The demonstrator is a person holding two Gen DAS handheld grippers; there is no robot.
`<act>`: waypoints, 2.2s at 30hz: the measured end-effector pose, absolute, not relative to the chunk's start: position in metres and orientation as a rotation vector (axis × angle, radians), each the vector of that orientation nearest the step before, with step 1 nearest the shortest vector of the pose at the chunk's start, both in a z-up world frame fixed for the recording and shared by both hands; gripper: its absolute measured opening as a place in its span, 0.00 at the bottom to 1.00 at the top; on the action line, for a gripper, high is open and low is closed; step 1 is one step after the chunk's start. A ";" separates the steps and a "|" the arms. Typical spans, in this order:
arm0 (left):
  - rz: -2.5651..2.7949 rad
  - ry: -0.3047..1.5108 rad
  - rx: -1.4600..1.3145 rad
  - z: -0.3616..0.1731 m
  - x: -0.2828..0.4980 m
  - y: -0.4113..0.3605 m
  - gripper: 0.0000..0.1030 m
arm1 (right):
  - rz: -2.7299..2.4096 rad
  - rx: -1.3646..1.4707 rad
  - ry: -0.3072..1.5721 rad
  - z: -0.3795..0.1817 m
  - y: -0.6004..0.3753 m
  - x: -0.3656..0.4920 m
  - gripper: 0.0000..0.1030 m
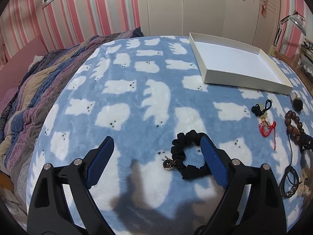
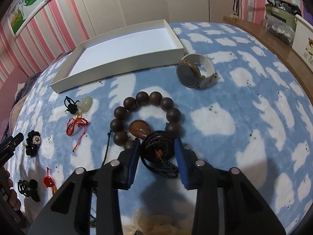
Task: Organize jewelry
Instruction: 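Grasp the black scrunchie with the left tool while the right tool grasps the black cord necklace, then carry both held items over the white tray and open both tools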
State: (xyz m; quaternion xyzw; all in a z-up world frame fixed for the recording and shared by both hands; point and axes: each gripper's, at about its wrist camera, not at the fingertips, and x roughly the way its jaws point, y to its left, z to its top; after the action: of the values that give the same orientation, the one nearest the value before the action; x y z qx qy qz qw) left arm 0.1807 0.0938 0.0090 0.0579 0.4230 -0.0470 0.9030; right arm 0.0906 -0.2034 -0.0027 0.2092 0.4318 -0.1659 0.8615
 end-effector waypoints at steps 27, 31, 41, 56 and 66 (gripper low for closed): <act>-0.197 1.012 0.136 -0.023 0.203 0.077 0.10 | -0.288 0.326 0.883 0.008 -0.208 0.101 0.15; -0.186 1.019 0.129 -0.020 0.207 0.075 0.08 | -0.243 0.283 0.882 0.017 -0.213 0.113 0.14; -0.257 0.967 0.137 0.024 0.233 0.030 0.08 | -0.147 0.234 0.855 0.035 -0.225 0.157 0.11; -0.414 1.025 0.114 0.058 0.352 -0.095 0.08 | -0.187 0.262 0.800 0.078 -0.278 0.282 0.11; -0.381 1.002 0.137 0.028 0.453 -0.160 0.08 | -0.228 0.268 0.840 0.054 -0.307 0.382 0.11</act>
State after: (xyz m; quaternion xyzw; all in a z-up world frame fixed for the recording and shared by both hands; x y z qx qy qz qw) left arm 0.4532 -0.1599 0.0283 0.0653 0.4768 -0.1816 0.8576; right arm 0.3815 -0.3074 0.0536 0.1294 0.4057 -0.1103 0.8981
